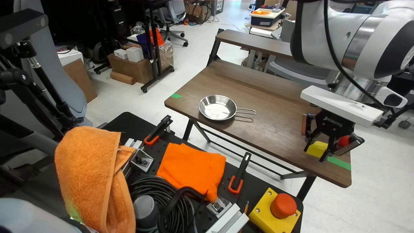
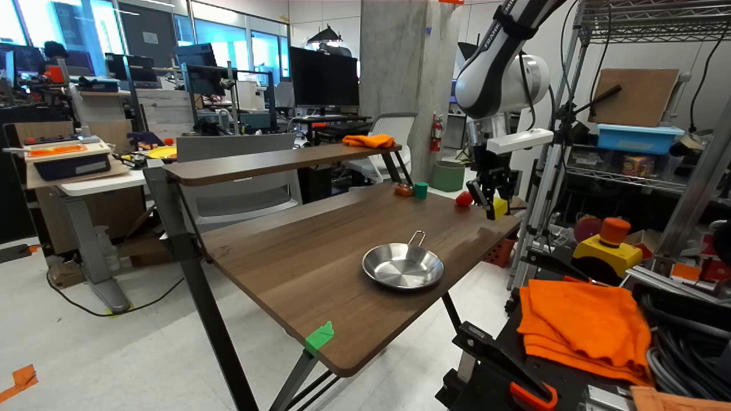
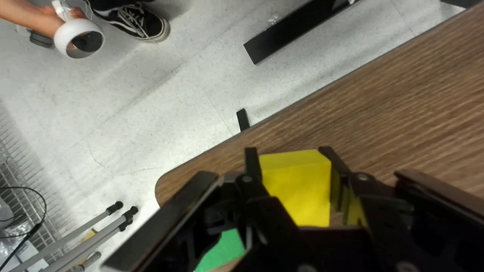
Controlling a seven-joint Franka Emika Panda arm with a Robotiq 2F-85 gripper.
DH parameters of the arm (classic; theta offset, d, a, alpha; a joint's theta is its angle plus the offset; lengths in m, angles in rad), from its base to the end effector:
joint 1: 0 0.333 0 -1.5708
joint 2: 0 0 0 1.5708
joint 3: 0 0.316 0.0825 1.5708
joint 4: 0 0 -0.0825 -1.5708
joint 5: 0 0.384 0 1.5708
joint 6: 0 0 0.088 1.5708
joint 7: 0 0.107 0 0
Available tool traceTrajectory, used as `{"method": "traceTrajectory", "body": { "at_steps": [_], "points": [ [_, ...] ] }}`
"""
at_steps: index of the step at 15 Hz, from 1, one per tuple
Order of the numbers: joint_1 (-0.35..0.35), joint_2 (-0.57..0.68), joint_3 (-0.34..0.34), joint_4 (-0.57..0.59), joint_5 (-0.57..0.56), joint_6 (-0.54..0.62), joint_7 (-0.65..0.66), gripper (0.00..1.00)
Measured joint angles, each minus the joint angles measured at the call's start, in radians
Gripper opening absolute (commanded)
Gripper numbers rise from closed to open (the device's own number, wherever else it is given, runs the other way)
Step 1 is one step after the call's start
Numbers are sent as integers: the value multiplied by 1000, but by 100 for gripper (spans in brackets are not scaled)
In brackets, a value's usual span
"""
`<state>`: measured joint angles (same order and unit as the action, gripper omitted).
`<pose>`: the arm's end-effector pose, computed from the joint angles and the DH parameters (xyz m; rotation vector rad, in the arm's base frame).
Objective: Put the yellow block on the silver pan then remove it from the pan
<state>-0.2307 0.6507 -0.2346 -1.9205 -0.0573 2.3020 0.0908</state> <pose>0.5300 -0.2673 0.1393 2.8915 -0.7135 -0.4266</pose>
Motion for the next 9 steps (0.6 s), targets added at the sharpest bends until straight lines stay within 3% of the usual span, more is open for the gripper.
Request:
{"method": "traceTrajectory", "body": {
  "at_steps": [5,9],
  "points": [
    [2,37,-10,62,-21,-131,29,17],
    [5,50,-13,96,-40,-116,49,17]
  ]
}}
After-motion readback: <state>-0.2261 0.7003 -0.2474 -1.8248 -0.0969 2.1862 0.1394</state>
